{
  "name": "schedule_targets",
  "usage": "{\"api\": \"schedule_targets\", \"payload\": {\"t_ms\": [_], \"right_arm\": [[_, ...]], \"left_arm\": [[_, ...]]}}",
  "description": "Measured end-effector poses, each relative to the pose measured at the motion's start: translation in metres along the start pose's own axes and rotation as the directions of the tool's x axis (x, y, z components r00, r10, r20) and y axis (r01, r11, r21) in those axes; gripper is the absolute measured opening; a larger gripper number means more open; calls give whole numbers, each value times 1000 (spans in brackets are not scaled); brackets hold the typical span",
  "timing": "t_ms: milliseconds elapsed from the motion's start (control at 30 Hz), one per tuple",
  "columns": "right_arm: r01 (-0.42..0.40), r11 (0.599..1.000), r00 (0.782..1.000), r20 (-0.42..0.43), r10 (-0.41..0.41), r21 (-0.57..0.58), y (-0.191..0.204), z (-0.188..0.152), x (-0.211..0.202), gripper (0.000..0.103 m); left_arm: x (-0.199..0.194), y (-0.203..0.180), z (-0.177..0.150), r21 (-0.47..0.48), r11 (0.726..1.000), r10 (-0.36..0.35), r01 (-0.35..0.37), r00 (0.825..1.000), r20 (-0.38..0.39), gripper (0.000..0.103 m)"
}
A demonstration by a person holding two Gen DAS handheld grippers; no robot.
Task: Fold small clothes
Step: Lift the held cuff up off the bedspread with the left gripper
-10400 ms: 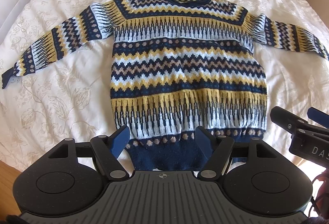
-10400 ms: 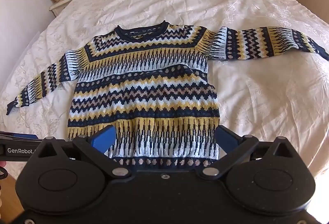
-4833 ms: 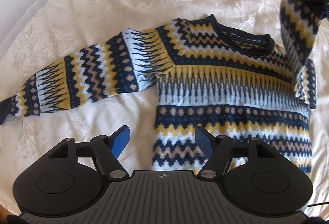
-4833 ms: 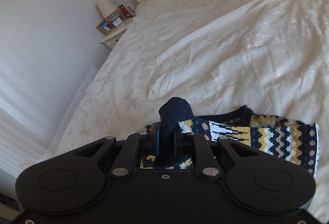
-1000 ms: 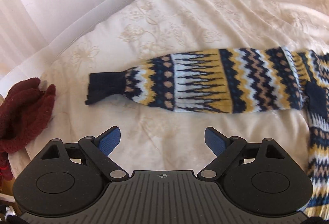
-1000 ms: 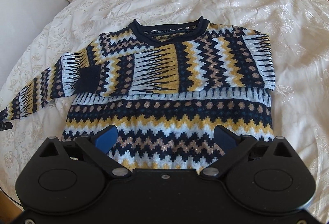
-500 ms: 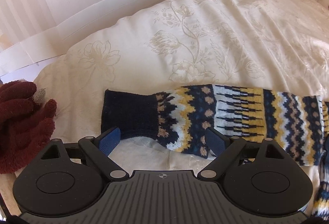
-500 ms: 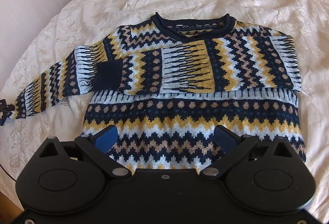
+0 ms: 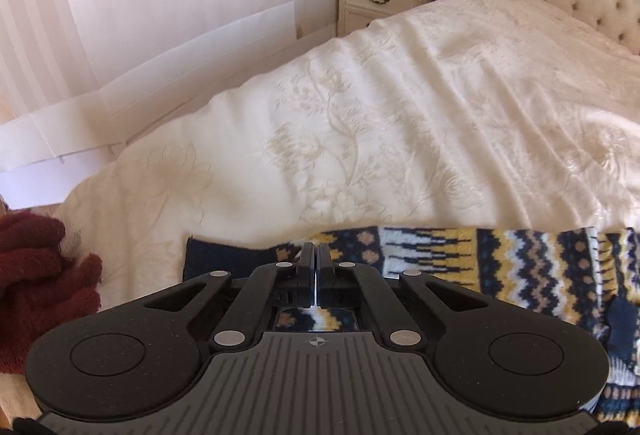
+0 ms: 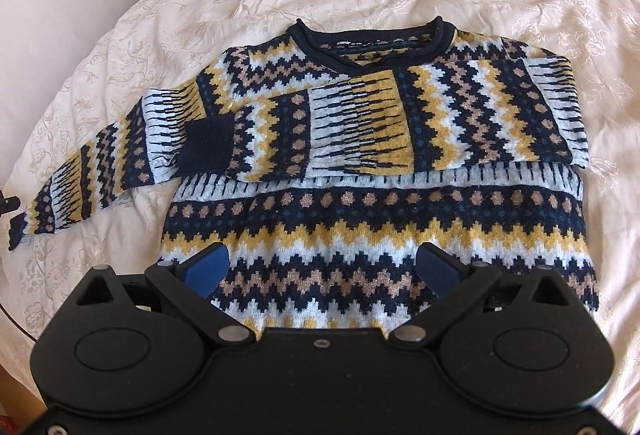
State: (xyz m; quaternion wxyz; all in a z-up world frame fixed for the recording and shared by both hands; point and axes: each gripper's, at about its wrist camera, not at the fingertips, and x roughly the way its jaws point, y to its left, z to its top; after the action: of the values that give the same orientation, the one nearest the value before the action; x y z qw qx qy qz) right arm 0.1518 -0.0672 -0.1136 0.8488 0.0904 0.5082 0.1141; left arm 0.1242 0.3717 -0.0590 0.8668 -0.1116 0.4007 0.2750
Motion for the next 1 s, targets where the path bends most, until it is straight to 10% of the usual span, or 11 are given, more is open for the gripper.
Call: {"api": "schedule_targets", "payload": {"t_ms": [200, 267, 333, 1000], "right_arm": [[-24, 1000, 1000, -17, 24, -2, -14, -1, -5, 100], [-18, 1000, 1000, -22, 18, -20, -14, 0, -5, 100], [-19, 1000, 1000, -23, 18, -21, -14, 1, -6, 100], [-22, 999, 999, -37, 20, -35, 14, 4, 9, 100]], "left_arm": [[-22, -8, -8, -29, 1000, -9, 8, 1000, -27, 14], [-20, -3, -21, -63, 998, -17, 14, 999, -49, 42], [-16, 0, -33, -69, 998, -14, 10, 998, -61, 47], [37, 16, -27, -99, 994, 25, -35, 995, -100, 43]]}}
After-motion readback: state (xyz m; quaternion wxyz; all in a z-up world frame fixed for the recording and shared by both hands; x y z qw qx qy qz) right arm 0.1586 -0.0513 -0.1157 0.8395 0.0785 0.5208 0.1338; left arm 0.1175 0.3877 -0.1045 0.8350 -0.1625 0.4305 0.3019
